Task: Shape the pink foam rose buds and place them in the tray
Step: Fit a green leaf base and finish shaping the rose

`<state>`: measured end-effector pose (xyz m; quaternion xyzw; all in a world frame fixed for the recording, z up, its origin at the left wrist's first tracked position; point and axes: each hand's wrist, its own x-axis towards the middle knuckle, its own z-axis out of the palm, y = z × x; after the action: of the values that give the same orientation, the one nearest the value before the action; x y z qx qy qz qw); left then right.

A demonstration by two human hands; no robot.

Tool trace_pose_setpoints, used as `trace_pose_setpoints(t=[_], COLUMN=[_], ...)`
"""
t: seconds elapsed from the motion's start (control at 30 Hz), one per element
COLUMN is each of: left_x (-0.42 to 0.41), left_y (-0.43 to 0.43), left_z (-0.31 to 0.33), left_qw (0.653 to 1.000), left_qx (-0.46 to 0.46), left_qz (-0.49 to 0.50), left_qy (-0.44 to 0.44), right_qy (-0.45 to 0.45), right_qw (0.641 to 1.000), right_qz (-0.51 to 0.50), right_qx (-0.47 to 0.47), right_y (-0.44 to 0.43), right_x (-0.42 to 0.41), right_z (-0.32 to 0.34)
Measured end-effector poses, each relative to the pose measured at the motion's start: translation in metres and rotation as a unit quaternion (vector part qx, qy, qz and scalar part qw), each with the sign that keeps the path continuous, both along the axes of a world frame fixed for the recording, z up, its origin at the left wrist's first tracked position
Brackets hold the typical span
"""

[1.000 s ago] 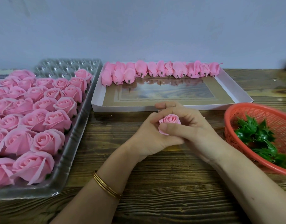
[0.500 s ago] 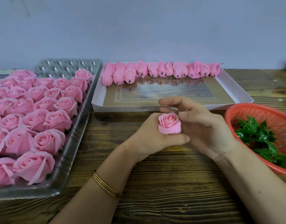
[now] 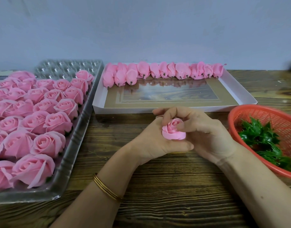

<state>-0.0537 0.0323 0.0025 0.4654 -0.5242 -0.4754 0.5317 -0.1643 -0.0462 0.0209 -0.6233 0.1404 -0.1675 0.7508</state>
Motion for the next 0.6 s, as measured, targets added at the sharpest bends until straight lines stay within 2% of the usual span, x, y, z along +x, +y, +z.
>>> trace_pose_setpoints(t=[0.2, 0.37, 0.43, 0.6], left_x=[0.0039, 0.0072, 0.0072, 0.0049], left_y=[-0.0013, -0.0025, -0.0028, -0.0022], left_z=[-0.0035, -0.0079, -0.0086, -0.0051], left_qw=[1.0, 0.998, 0.998, 0.998], left_qx=[-0.001, 0.021, 0.02, 0.018], left_qz=[0.006, 0.023, 0.028, 0.051], left_qy=[-0.005, 0.052, 0.045, 0.044], right_qy=[0.001, -0.019, -0.017, -0.023], right_qw=[1.0, 0.999, 0.999, 0.998], right_qz=[0.019, 0.043, 0.043, 0.016], right_qx=[-0.007, 0.006, 0.011, 0.064], right_y=[0.0004, -0.001, -0.0016, -0.0068], right_x=[0.0004, 0.0011, 0.001, 0.0003], right_z=[-0.0033, -0.0056, -0.0068, -0.0081])
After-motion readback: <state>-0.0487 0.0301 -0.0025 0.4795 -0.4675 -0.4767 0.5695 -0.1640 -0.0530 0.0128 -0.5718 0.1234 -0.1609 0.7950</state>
